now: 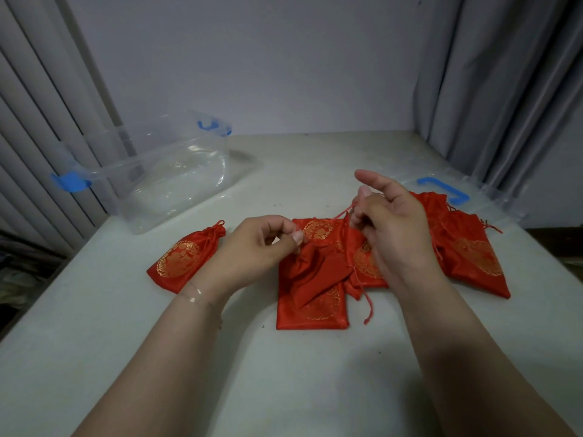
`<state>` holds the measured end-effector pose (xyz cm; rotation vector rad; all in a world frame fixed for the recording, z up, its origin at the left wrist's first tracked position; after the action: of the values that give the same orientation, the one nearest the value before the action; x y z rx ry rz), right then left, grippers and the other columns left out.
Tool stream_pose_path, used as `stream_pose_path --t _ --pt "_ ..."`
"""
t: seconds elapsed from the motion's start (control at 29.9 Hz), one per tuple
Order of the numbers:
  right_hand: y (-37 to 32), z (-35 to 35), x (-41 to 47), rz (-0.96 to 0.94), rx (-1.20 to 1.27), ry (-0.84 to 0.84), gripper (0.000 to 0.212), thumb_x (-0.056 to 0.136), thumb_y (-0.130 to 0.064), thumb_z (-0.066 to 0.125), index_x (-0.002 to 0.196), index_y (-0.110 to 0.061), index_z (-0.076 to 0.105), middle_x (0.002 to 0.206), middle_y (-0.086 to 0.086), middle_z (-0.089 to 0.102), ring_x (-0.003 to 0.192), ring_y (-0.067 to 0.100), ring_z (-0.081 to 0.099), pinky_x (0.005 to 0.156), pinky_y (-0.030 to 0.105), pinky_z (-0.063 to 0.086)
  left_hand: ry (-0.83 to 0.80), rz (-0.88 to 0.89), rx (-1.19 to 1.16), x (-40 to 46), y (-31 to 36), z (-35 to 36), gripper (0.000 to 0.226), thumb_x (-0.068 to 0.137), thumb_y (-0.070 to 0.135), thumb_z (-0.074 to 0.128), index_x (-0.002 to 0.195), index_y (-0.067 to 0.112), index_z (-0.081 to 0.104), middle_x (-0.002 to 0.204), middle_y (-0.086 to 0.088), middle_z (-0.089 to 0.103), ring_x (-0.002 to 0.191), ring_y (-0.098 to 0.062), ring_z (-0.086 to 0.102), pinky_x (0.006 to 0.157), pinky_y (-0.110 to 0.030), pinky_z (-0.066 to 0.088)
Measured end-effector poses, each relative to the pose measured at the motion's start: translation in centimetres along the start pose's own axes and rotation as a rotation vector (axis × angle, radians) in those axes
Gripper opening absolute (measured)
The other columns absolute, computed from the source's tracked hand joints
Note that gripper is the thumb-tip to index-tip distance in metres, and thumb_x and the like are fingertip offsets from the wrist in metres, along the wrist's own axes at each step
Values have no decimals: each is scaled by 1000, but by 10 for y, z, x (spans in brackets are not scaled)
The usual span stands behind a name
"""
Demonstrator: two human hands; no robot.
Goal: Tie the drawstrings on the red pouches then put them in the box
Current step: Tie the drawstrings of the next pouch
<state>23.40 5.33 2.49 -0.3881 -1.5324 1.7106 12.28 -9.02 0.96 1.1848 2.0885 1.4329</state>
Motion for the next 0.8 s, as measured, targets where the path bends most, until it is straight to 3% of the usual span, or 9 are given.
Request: stream_pose_path --t 0.07,0.23,0.33,0.47,0.6,0.67,0.74,0.8 --pt "-1 1 0 59 108 -3 21 94 -3 49 105 -16 60 53 -5 50 55 9 47 58 23 45 7 2 -29 0 0 -2 15 90 16 62 83 7 71 74 1 70 76 -8 61 76 -14 46" --pt "-7 -5 1 214 249 -149 24 90 1 49 109 -10 59 53 -2 47 52 10 44 51 21 42 45 -111 -368 2 -4 -6 9 86 8 63 82 3 70 76 -1 72 75 -4 65 66 -9 45" --pt "-8 -6 -2 299 147 -299 23 89 5 47 103 -10 58 50 -2 43 49 11 39 47 22 38 88 -191 -489 4 -6 -9 9 83 5 63 79 8 69 75 4 72 62 2 58 58 -10 40" --pt "-4 -9 -5 333 -99 -458 22 87 9 50 98 -9 57 47 0 41 45 13 36 46 24 34 176 -204 -489 5 -9 -15 10 78 3 68 75 12 69 73 9 68 57 2 50 59 -19 32" --pt "6 -10 -1 191 -514 -372 13 88 -5 58 93 -17 62 54 -2 50 44 5 42 50 22 37 184 -109 -431 5 -6 -17 12 77 -4 69 78 7 67 74 0 68 71 -7 63 68 -13 48" --pt "9 -8 -1 -22 -691 -280 10 88 -17 61 93 -25 67 75 -9 58 53 -1 48 57 13 37 139 -78 -384 2 -4 -15 11 79 -4 68 80 7 66 76 -8 66 73 -12 63 71 -16 51" --pt "7 -3 -3 -186 -691 -291 16 90 -17 61 100 -27 68 98 -12 57 73 -8 53 68 7 39 87 -52 -353 1 -2 -11 12 80 -5 67 81 7 64 75 -11 62 70 -13 61 68 -16 51" --pt "8 4 -7 -192 -646 -383 19 90 -14 59 104 -23 68 95 -18 59 80 -9 54 71 5 39 60 -24 -333 0 0 -7 14 80 -6 67 80 7 63 72 -7 60 67 -12 58 64 -15 50"
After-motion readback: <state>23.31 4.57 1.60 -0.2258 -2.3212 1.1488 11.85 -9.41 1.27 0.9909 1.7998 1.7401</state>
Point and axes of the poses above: each hand's wrist, its own x-axis towards the middle knuckle, its own z-axis out of the palm, y = z × x, the point moved 1 cm from there along x, towards the middle knuckle
